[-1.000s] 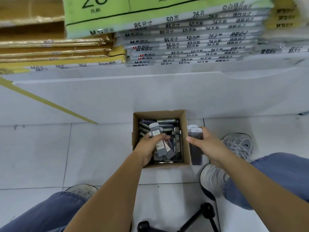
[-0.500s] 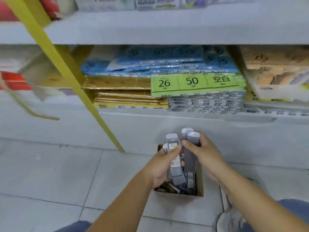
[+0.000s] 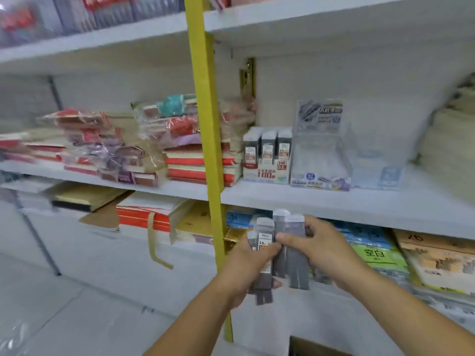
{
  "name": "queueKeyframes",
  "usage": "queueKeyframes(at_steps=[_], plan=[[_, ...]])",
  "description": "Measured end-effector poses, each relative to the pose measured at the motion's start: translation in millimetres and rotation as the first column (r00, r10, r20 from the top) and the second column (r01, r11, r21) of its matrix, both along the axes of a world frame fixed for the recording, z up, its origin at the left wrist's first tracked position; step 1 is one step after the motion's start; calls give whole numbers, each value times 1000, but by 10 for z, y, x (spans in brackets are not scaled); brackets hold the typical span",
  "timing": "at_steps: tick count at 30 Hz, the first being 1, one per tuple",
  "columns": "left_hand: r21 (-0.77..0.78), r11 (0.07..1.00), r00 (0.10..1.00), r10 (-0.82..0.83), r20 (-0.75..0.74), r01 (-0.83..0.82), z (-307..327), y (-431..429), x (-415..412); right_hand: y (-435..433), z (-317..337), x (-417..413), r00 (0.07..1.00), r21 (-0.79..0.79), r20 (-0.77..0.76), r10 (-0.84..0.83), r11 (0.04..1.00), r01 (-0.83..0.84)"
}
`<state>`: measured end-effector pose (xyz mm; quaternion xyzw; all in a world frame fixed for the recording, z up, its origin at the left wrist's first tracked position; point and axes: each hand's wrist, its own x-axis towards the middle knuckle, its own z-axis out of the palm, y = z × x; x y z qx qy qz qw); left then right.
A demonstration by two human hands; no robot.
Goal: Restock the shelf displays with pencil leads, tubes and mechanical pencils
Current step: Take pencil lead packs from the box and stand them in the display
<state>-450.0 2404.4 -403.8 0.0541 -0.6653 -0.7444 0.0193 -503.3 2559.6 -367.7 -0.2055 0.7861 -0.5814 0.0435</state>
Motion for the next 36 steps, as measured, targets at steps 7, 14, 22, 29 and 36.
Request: queueKeyframes(at_steps=[7,14,22,29,36], plan=[[-4,976,960,215,-177,-220,466,-294,-264,-193,725,-329,994,121,-84,72,991,-61],[139,945,919,320,-231,-295,557,-583,-548,-408,1221,-707,978,160,-190,91,985,-61],[213,936,904,331,-272,-279,619,-613,-772,-528,1807,-1126,852,264,-512,112,964,33],[212,935,901,336,-275,-283,645,-617,-777,-677,1677,-1358,766,470,-621,165,861,196],[205,936,900,337,-278,-287,706,-566,-732,-729,1394,-1535,583,465,-793,174,791,396]])
